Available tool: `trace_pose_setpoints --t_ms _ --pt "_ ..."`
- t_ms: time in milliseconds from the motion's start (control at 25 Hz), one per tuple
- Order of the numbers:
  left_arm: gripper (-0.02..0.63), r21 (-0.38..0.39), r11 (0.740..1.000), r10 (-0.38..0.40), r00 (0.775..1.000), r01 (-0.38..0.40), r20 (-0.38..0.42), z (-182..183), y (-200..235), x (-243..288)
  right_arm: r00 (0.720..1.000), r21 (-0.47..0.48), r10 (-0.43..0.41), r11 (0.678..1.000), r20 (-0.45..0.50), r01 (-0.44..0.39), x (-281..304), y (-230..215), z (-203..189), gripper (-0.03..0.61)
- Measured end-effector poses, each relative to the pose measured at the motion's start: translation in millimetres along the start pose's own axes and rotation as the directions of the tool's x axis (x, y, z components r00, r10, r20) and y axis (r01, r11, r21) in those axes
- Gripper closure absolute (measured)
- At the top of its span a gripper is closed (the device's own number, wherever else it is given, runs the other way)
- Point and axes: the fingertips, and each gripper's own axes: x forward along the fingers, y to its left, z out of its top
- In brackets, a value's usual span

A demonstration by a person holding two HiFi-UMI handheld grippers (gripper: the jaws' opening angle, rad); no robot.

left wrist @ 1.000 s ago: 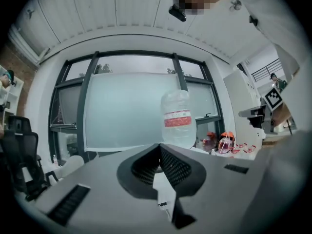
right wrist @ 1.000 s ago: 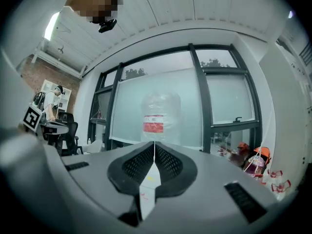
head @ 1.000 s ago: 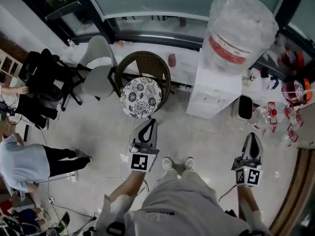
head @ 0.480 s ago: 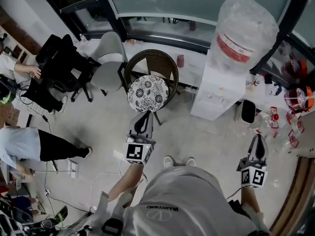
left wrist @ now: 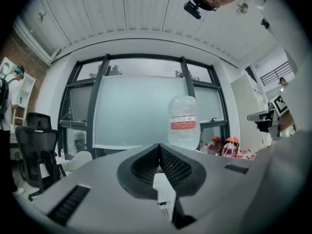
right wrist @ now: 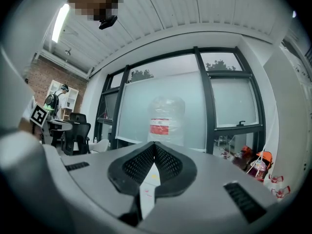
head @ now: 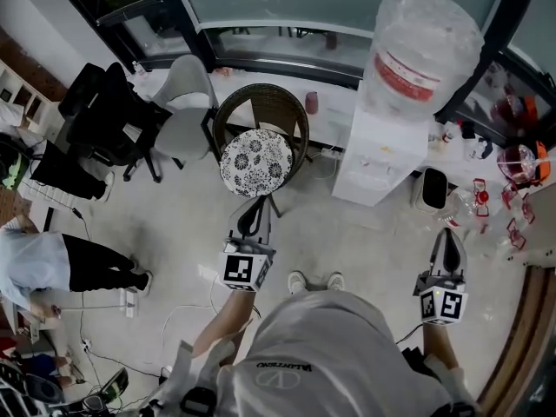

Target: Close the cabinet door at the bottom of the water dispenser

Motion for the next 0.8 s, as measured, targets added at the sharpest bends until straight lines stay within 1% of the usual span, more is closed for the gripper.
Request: trace_pose_setpoints --t_ms 440,800 --pt "0.606 0.014 0.999 -0.034 0.999 0.034 0.013 7.5 -16.7 6.2 1.0 0.023 -0.017 1.0 0.002 0.017 1.1 -3.5 -1.4 0.562" --pt "0.606 0.002 0.998 -0.065 0.998 0.065 0.015 7.1 -34.2 7.4 1.0 0.033 -0.015 0.999 -0.001 0.015 -1.2 -0.8 2.5 0.563"
